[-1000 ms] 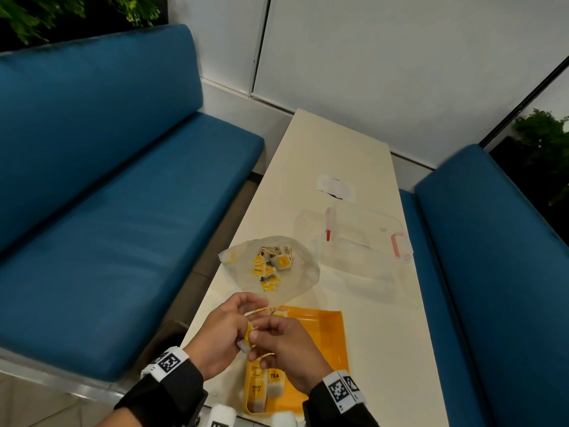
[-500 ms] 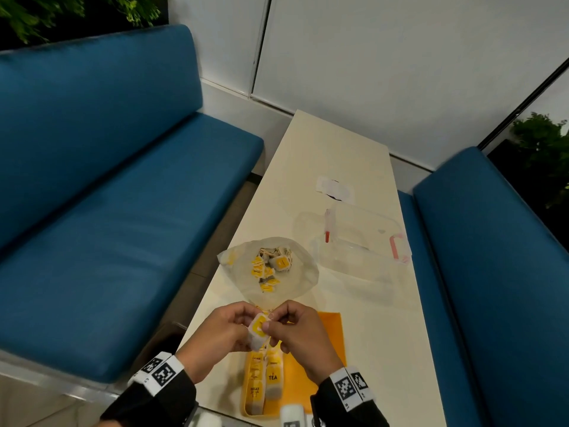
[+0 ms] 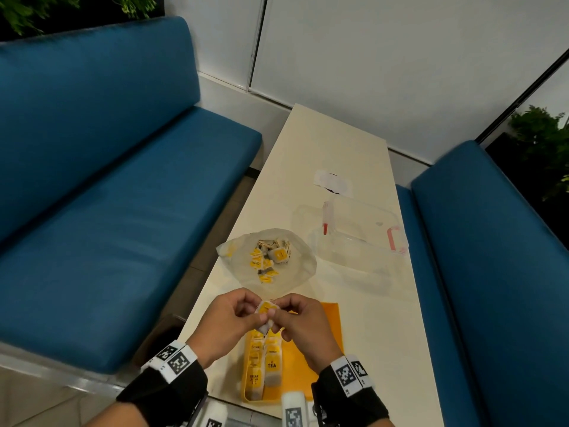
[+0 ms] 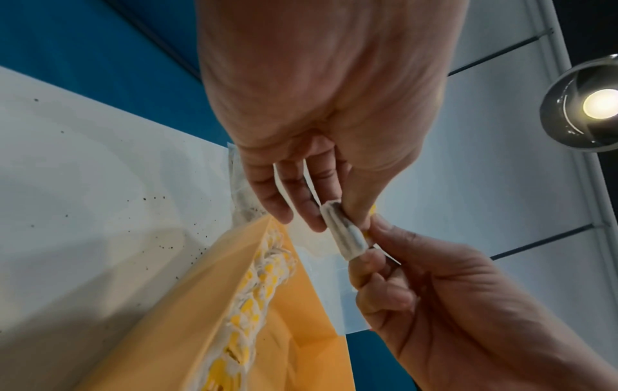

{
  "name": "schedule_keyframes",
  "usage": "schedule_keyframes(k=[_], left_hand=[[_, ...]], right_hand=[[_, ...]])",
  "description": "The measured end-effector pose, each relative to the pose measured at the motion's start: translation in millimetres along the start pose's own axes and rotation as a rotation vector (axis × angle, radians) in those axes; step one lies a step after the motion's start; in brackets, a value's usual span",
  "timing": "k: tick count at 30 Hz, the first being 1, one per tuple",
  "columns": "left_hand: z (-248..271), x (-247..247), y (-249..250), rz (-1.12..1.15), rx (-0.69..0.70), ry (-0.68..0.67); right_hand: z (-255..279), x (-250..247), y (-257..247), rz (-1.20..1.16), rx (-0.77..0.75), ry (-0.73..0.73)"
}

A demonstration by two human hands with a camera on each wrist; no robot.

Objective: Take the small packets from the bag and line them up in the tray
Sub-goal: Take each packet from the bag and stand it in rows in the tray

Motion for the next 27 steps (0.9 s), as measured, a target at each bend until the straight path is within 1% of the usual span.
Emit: schedule_keyframes(k=[3, 6, 8, 10, 12, 14, 18, 27], left_hand=[[-1, 3, 1, -0.039, 0.016, -0.026], [-2, 1, -7, -0.152, -0.019, -0.010], [-1, -3, -15, -0.274, -0.103, -0.018], [3, -4, -22, -0.353, -0.244, -0.090], [9, -2, -27, -0.362, -0.365, -0.187], [14, 1, -31, -0.350, -0.412, -0.250], [16, 5, -36, -0.313, -0.401, -0.259], [16, 6, -35, -0.308, -0.397, -0.270]], right_hand=[[1, -3, -1, 0.007, -0.007, 0.009], [0, -15, 0, 0.042, -0.022, 0.051], [-1, -24, 6, 0.119, -0.006, 0.045], [0, -31, 19, 0.223, 0.051, 0.008], [3, -32, 38, 0.330, 0.128, -0.042], [4, -30, 58, 0.423, 0.208, -0.079], [-1, -21, 87, 0.504, 0.314, -0.084], [-11, -9, 98, 0.556, 0.302, 0.036]])
Point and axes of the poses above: each hand's wrist, its own z-axis away from the middle knuckle, its own x-axis out of the palm, y = z × x, the point moved 2 cm from there along -z, towards the middle knuckle, and after that the axes turned 15 degrees about x, right-handed, at the moved point
